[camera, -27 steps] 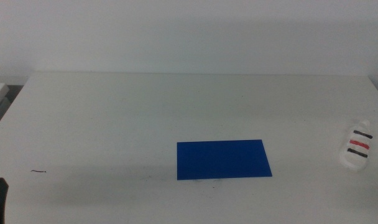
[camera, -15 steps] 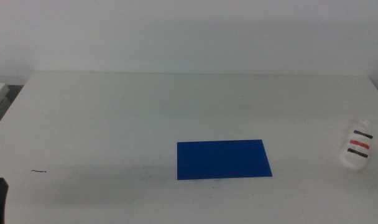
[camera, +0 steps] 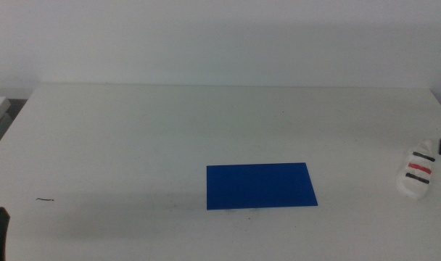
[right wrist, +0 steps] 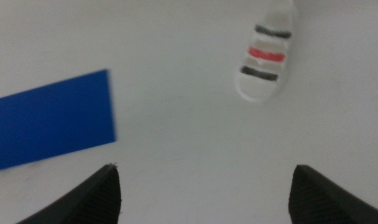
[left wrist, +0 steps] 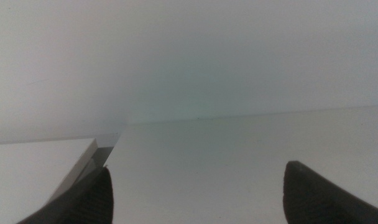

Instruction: Use one arm to grab the shoe from the table and place it on the mat.

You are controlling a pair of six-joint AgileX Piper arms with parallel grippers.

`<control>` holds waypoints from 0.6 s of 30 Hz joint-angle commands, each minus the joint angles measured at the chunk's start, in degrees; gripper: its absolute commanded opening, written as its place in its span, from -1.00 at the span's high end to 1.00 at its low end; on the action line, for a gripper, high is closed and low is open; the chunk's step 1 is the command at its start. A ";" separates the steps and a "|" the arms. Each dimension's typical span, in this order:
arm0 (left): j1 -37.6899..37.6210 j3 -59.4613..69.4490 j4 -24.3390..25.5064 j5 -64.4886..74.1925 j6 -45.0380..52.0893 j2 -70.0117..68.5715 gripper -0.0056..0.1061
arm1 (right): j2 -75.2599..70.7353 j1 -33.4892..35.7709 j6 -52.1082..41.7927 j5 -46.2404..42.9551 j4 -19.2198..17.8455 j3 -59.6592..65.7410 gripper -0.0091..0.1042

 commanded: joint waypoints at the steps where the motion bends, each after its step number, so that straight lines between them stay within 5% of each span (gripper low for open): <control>1: -0.01 0.02 -0.23 -0.70 -0.08 0.28 -0.78 | 6.91 0.06 3.96 -0.03 -3.84 -3.02 -0.76; 7: -0.01 0.02 -0.23 -0.70 -0.08 0.28 -0.78 | 22.56 -0.17 8.46 -5.19 -12.30 -7.15 -0.76; 18: -0.01 0.02 -0.23 -0.70 -0.08 0.28 -0.78 | 44.50 -4.57 9.31 -9.15 -10.68 -16.83 -0.76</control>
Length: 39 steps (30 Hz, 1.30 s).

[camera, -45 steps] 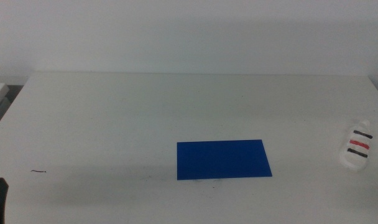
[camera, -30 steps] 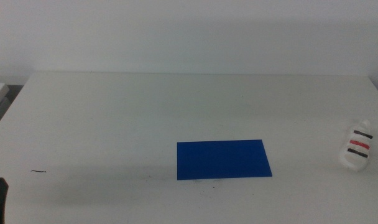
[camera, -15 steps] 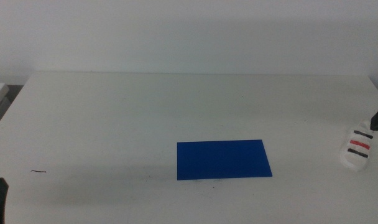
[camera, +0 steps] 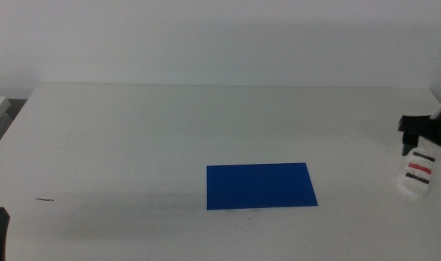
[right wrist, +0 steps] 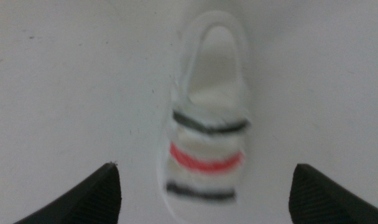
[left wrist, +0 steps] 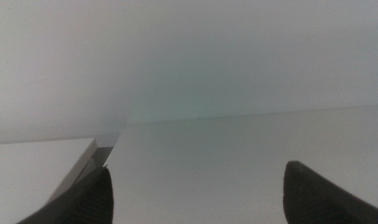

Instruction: Use one arm to grab the shoe from the table and place it on the mat.

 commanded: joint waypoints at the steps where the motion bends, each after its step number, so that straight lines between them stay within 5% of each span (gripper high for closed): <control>1: -0.01 0.02 -0.23 -0.70 -0.08 0.28 -0.78 | 2.91 -0.42 -0.66 -2.70 -0.48 -0.77 -0.76; 12: -0.01 0.02 -0.23 -0.70 -0.08 0.28 -0.78 | 9.68 -2.13 -0.66 -8.76 -0.63 -0.85 -0.62; 15: -0.01 0.02 -0.23 -0.70 -0.08 0.28 -0.78 | 9.68 -2.57 -0.66 -9.13 -0.70 -0.85 -0.15; 18: -0.01 0.02 -0.23 -0.70 -0.08 0.28 -0.78 | 9.53 -2.41 -1.75 -6.99 -0.36 -0.85 0.63; 20: -0.01 0.02 -0.23 -0.70 -0.08 0.28 -0.78 | 8.40 -0.84 -1.85 -4.77 -0.24 -0.85 0.89; 24: -0.01 0.02 -0.23 -0.70 -0.08 0.28 -0.78 | 3.90 7.53 3.13 -2.24 -0.45 -2.22 0.62; 33: -0.01 0.02 -0.23 -0.70 -0.08 0.28 -0.78 | 11.84 32.07 20.58 6.80 -3.26 -21.41 0.62; 39: -0.01 0.02 -0.23 -0.70 -0.08 0.28 -0.78 | 17.58 37.04 22.66 9.82 0.50 -26.42 0.62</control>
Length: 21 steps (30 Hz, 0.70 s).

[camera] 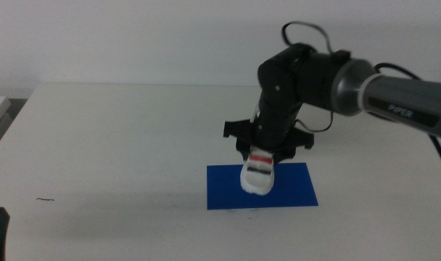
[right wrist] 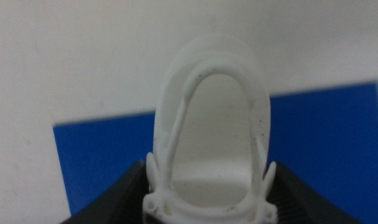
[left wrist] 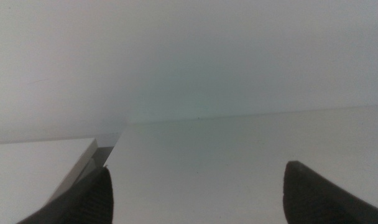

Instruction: Use one arm to grab the shoe from the table and place it on the mat.

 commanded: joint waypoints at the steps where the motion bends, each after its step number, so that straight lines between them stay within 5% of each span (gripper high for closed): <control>1: -0.01 0.02 -0.23 -0.70 -0.08 0.28 -0.78 | 0.30 0.16 1.37 1.61 -0.03 -0.93 0.61; 4: -0.01 0.02 -0.23 -0.70 -0.08 0.28 -0.78 | 0.30 0.28 3.55 1.71 -2.30 -0.93 0.61; 21: -0.01 0.02 -0.23 -0.70 -0.08 0.28 -0.78 | 0.30 0.50 5.34 6.37 -2.34 -0.83 0.61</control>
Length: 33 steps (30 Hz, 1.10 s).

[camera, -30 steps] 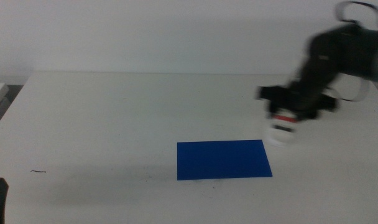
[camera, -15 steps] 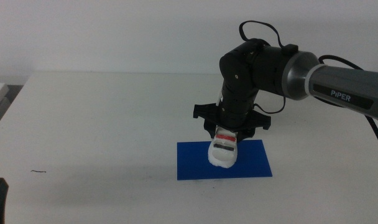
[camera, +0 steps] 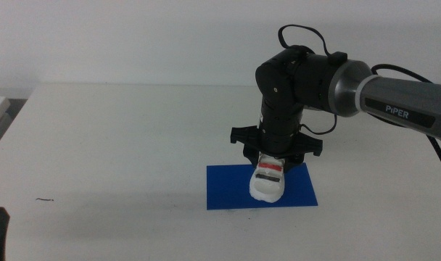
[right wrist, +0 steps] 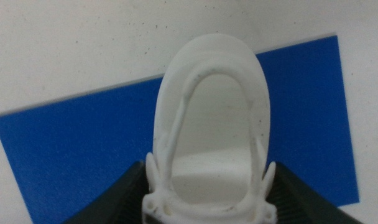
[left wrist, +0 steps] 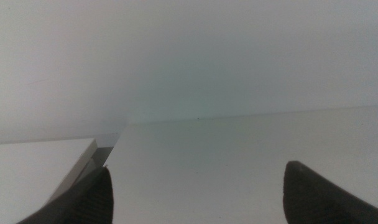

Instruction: Use one arm to grab the shoe from the table and place it on the mat.

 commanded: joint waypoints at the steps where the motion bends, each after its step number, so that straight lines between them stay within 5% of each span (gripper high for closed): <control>1: -0.01 0.02 -0.23 -0.70 -0.08 0.28 -0.78 | -0.52 0.17 3.62 0.10 -0.41 -0.34 0.61; 4: -0.01 0.02 -0.23 -0.70 -0.08 0.28 -0.78 | -0.52 0.17 21.32 0.57 -0.52 -0.58 0.61; 10: -0.01 0.02 -0.23 -0.70 -0.08 0.28 -0.78 | -0.52 0.17 73.34 0.85 -4.57 -0.66 0.61; 33: -0.01 0.02 -0.23 -0.70 -0.08 0.28 -0.78 | 3.39 1.11 73.34 -2.71 -1.52 -0.66 0.62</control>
